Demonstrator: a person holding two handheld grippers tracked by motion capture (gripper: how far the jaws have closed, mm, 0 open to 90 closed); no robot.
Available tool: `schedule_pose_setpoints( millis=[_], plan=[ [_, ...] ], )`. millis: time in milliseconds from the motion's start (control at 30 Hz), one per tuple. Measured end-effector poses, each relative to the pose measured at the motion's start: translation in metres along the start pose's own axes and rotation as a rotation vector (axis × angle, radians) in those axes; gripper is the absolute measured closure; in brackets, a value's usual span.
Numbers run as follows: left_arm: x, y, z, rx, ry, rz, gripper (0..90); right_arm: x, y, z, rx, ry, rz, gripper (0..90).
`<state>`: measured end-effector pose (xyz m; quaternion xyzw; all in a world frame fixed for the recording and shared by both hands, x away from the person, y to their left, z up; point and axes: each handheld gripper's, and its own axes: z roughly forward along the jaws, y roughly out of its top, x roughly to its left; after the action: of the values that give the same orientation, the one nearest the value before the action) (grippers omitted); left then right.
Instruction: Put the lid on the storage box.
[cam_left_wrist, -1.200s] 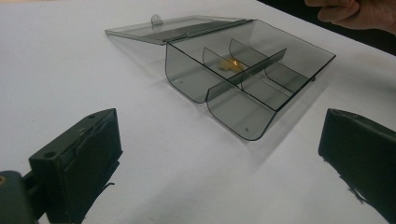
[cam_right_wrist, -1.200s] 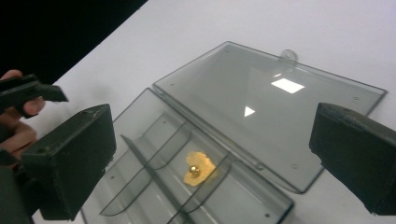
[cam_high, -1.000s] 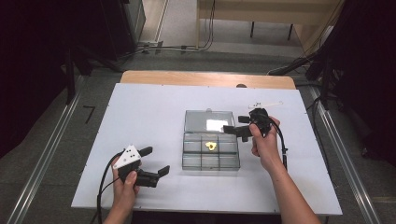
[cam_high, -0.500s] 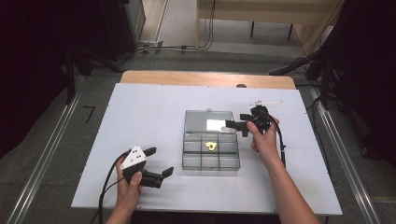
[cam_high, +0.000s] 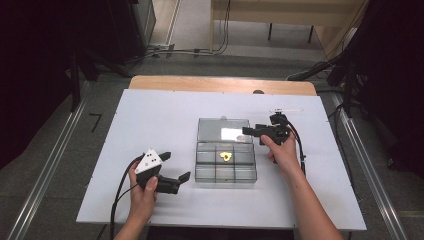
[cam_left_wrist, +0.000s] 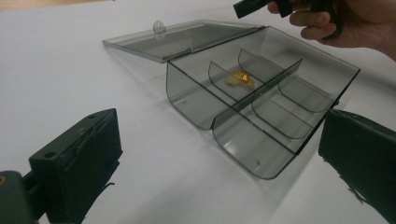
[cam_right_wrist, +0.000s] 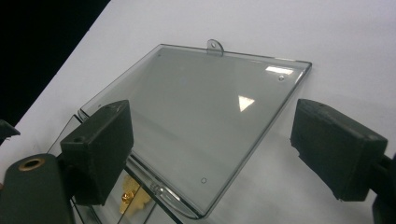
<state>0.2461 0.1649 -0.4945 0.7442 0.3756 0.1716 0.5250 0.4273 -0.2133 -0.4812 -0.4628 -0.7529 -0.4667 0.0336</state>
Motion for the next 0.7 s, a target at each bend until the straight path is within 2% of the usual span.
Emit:
schedule_pose_setpoints(
  millis=[133,267,400,700],
  plan=[
    [0.000,0.010,0.007,0.014,-0.001,-0.004,0.0,-0.001,-0.001,0.000,-0.003,-0.035,0.008,22.2],
    [0.002,0.020,0.014,0.009,-0.010,-0.017,0.0,-0.003,-0.003,0.006,0.029,-0.039,0.021,29.3],
    [0.005,0.031,0.021,-0.002,-0.015,-0.019,0.0,-0.002,-0.004,0.010,0.059,-0.028,0.035,32.3],
    [0.016,0.048,0.035,-0.020,-0.021,-0.043,0.0,-0.003,-0.006,0.013,0.089,-0.047,0.050,37.6]
  ],
)
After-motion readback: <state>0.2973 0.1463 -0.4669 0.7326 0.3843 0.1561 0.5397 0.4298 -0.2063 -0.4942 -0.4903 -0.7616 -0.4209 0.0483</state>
